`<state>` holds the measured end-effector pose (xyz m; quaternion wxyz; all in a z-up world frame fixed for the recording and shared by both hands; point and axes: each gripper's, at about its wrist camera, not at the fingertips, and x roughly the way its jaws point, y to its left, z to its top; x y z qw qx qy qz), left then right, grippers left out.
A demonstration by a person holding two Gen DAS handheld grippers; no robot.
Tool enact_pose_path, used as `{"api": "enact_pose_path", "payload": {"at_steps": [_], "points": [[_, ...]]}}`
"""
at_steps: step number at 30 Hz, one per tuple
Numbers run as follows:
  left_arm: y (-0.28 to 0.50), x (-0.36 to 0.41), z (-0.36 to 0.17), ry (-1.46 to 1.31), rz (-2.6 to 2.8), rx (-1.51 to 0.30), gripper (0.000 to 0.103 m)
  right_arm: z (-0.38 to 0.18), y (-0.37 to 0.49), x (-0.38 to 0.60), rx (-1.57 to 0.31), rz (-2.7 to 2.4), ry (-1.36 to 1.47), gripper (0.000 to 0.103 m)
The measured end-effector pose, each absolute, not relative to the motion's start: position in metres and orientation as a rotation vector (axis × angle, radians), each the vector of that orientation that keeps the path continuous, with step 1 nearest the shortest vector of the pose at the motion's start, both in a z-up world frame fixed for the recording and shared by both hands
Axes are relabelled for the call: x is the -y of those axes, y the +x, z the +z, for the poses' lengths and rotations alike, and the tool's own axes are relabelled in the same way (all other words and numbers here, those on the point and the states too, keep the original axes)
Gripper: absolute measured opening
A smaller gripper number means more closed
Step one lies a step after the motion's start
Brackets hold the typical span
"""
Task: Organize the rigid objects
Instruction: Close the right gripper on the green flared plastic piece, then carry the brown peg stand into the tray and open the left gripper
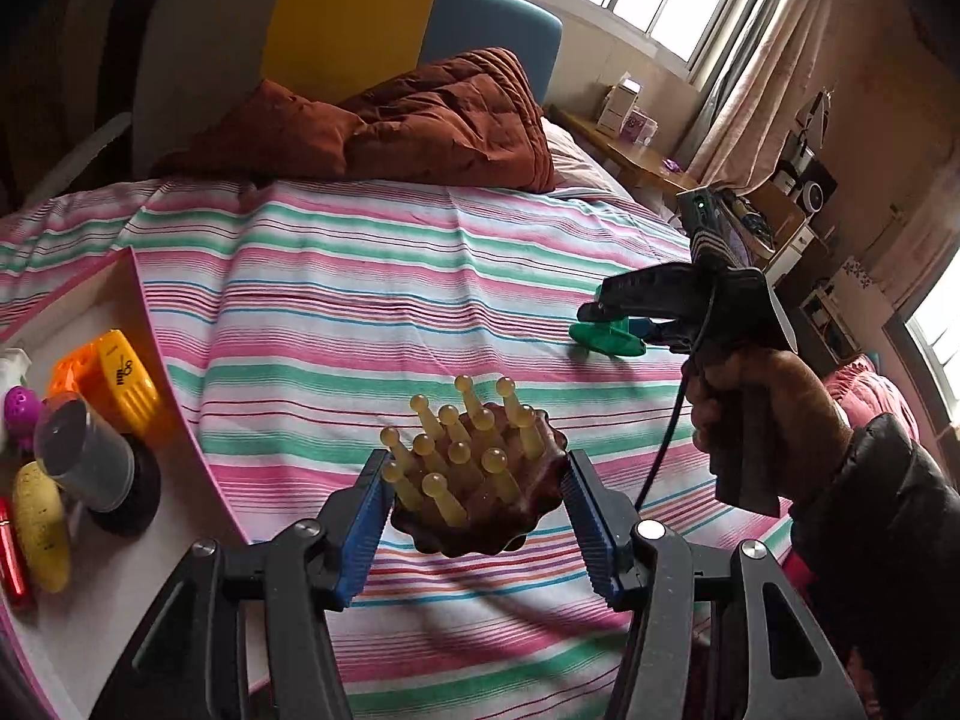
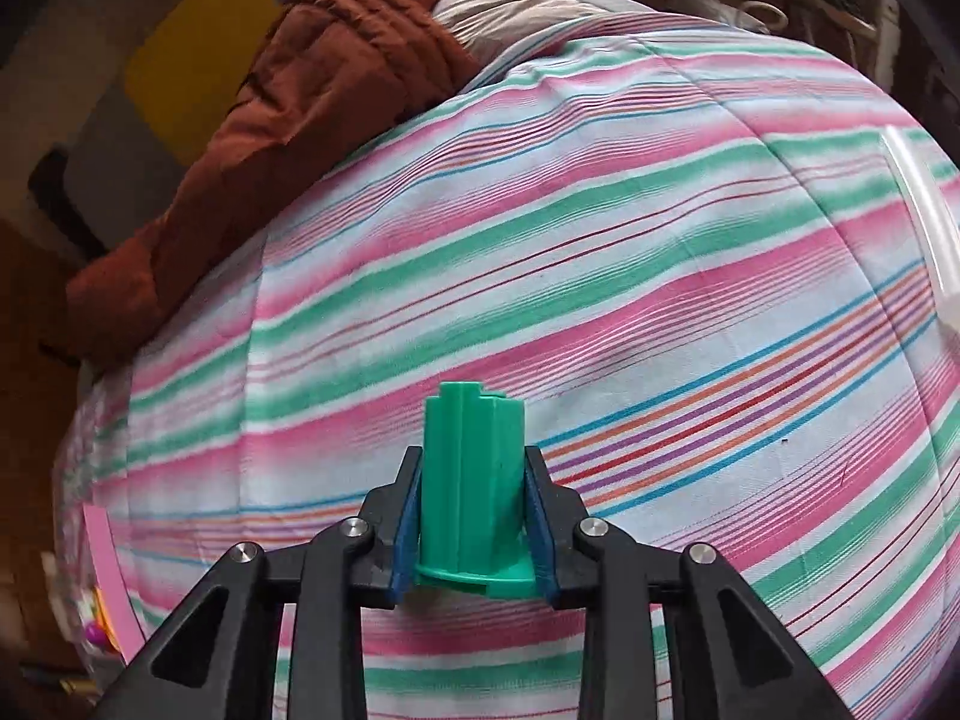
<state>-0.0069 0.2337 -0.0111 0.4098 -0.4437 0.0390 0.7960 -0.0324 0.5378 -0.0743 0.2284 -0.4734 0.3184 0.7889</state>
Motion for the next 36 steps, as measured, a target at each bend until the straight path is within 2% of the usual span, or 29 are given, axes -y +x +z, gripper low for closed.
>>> {"api": "enact_pose_path", "payload": {"at_steps": [4,7,14,21,36], "points": [[-0.006,-0.216,-0.004,-1.103,2.039,-0.08,0.057,-0.074,-0.026,-0.502,-0.667,2.261,-1.468,0.03],[-0.003,-0.205,-0.001,-1.091,2.069,-0.081,0.057,-0.075,-0.016,-0.484,-0.637,2.324,-1.543,0.031],[0.001,-0.181,0.002,-1.086,2.13,-0.079,0.057,-0.078,-0.008,-0.48,-0.598,2.381,-1.522,0.031],[0.001,-0.155,0.002,-1.094,2.194,-0.066,0.057,-0.08,-0.009,-0.451,-0.255,2.409,-1.532,0.03],[-0.007,-0.106,-0.001,-1.128,2.303,-0.024,0.057,-0.079,-0.008,-0.451,-0.236,2.408,-1.523,0.03]]}}
